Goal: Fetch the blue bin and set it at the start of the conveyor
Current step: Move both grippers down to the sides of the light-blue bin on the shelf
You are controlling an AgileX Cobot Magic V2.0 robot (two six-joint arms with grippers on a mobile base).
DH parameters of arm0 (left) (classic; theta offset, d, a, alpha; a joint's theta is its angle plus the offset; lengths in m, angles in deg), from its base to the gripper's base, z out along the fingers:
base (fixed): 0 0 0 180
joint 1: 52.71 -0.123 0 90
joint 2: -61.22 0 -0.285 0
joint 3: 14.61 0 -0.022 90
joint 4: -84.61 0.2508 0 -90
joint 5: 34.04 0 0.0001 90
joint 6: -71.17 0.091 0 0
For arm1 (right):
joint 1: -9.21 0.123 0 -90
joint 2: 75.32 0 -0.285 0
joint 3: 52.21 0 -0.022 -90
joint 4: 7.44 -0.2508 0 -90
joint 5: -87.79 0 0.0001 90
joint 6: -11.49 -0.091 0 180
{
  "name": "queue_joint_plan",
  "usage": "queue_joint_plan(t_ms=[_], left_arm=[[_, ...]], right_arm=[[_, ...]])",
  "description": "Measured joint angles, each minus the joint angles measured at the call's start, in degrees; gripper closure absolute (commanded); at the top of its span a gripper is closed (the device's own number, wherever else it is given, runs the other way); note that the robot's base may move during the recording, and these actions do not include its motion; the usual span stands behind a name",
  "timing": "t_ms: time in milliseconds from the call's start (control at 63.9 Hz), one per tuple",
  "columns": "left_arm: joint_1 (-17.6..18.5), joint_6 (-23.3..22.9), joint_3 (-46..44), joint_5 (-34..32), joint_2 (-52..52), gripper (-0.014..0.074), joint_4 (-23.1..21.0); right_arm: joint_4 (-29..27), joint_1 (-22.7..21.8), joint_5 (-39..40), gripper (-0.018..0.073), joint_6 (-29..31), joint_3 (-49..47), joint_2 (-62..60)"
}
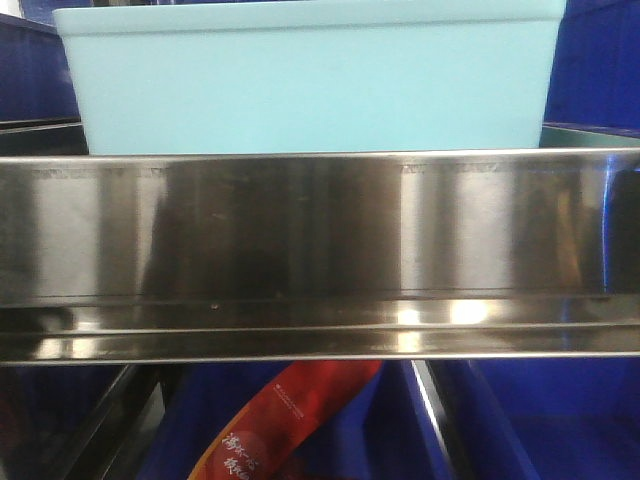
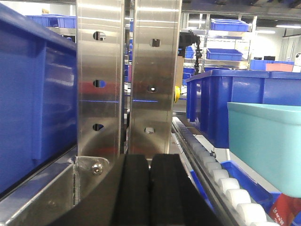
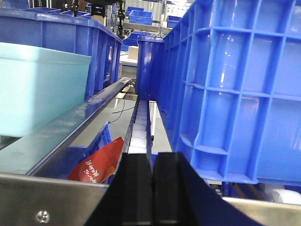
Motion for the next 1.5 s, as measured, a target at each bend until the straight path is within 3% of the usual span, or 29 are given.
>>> queue_joint_plan(t_ms=[782,970,1079,1345,1502], left_arm=[[0.00,0.00,0.00,0.00,0.00,0.0707,0.00],[0.00,0.00,-0.08,-0.15,0.00,0.0707,0.00],[-0.10,0.00,-4.54,7.92,-0.10,0.0707,0.33],[-0.23,0.13,-22.22,26.79,2.73,0.0707,3.64],[-0.23,3.69,-32.41,35.99,10.71,0.0707,4.26]], right_arm=[[0.00,0.00,0.11,0.0726,0.00,0.00,0.00],[0.00,0.00,4.50,0.0726,0.00,0.00,0.00],[0.00,0.00,1.23,0.0726,0.00,-2.13,0.00],[0.00,0.00,-21.89,0.0726,0.00,-20.38,0.73],[0.00,0.00,-30.57,0.0726,0.00,-30.58,7.52]])
